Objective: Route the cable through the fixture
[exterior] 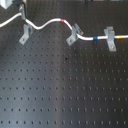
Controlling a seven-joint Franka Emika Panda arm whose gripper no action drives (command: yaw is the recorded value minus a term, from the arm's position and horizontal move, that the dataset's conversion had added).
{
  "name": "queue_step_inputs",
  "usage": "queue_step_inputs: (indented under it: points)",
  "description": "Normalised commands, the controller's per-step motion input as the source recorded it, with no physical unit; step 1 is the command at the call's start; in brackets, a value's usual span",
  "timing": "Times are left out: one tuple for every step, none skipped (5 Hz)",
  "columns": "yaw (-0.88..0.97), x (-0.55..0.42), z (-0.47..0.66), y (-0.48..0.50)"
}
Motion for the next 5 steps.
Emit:
queue_step_inputs:
  points:
    - [0.44,-0.017,0.26,0.014]
    - [0.47,0.004,0.26,-0.001]
    - [0.48,0.004,0.25,-0.001]
    - [0.42,-0.152,0.27,-0.017]
    - [0.37,-0.208,0.26,0.009]
